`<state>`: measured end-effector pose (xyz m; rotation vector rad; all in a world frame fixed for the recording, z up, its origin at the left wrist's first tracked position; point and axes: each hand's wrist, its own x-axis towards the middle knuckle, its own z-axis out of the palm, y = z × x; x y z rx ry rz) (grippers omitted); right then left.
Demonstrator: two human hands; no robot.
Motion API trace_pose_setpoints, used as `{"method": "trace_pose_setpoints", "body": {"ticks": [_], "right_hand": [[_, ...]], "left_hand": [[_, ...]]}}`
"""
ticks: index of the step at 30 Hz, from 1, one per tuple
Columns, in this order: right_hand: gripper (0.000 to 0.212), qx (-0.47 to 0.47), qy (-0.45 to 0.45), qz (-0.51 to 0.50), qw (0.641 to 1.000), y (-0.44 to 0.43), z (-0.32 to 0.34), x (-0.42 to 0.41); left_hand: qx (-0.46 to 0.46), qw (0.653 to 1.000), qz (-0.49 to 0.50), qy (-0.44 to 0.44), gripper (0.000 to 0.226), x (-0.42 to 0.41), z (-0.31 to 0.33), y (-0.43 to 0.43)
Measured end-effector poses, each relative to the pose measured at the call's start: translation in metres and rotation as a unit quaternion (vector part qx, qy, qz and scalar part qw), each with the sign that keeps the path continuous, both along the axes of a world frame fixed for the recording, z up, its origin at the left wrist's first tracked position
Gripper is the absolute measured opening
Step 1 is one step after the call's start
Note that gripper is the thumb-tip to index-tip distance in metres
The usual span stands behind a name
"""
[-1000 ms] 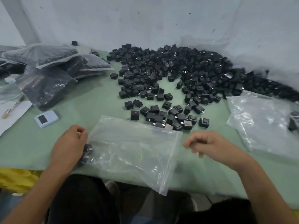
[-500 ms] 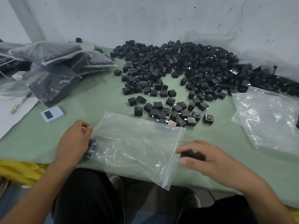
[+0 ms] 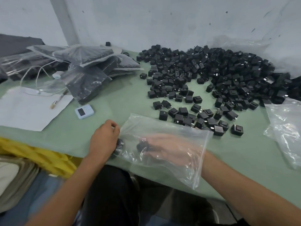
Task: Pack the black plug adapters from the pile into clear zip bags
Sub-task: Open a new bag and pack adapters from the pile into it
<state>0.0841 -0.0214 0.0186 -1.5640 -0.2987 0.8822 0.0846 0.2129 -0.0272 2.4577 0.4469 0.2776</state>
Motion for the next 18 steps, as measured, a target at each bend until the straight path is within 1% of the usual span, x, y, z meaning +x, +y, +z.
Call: {"method": "trace_pose_setpoints", "body": {"ticks": [2, 3, 5, 7, 8, 10, 11, 12, 14, 15, 16, 18], "right_hand": [[0.036, 0.003, 0.004, -0.031, 1.000, 0.021, -0.004, 0.005], [0.036, -0.027, -0.039, -0.050, 0.998, 0.031, -0.006, 0.007], [0.029, -0.066, -0.144, -0.062, 0.985, 0.042, -0.016, 0.011], [0.023, -0.105, -0.252, -0.043, 0.961, 0.050, -0.026, 0.008], [0.023, -0.109, -0.278, -0.036, 0.954, 0.055, -0.029, 0.006], [0.029, -0.088, -0.260, -0.090, 0.957, 0.064, -0.038, 0.008], [0.031, -0.083, -0.250, -0.102, 0.959, 0.069, -0.042, 0.012], [0.032, -0.114, -0.275, -0.106, 0.949, 0.071, -0.046, 0.013], [0.023, -0.200, -0.347, -0.093, 0.912, 0.074, -0.055, 0.012], [0.022, -0.212, -0.350, -0.114, 0.905, 0.080, -0.055, 0.013], [0.025, -0.219, -0.363, -0.112, 0.899, 0.081, -0.056, 0.016], [0.032, -0.186, -0.354, -0.100, 0.911, 0.079, -0.057, 0.019]], "left_hand": [[-0.001, 1.000, -0.003, 0.004, 0.013, 0.000, 0.000, 0.000], [-0.002, 1.000, -0.004, 0.006, 0.013, -0.001, 0.000, 0.000], [-0.010, 1.000, -0.004, 0.010, 0.014, -0.001, 0.001, 0.000], [-0.019, 1.000, -0.003, 0.013, 0.015, 0.000, 0.001, 0.000], [-0.018, 1.000, -0.003, 0.014, 0.015, 0.000, 0.001, 0.000], [-0.016, 1.000, -0.002, 0.016, 0.016, 0.000, 0.001, 0.000], [-0.017, 1.000, -0.003, 0.017, 0.016, 0.000, 0.001, -0.001], [-0.019, 1.000, -0.003, 0.017, 0.017, -0.001, 0.001, -0.001], [-0.011, 1.000, 0.000, 0.016, 0.018, -0.001, 0.000, 0.000], [-0.005, 1.000, 0.003, 0.015, 0.019, -0.001, -0.001, 0.000], [-0.001, 1.000, 0.005, 0.014, 0.020, 0.000, -0.001, 0.000], [0.007, 1.000, 0.006, 0.011, 0.022, 0.000, -0.002, 0.000]]}}
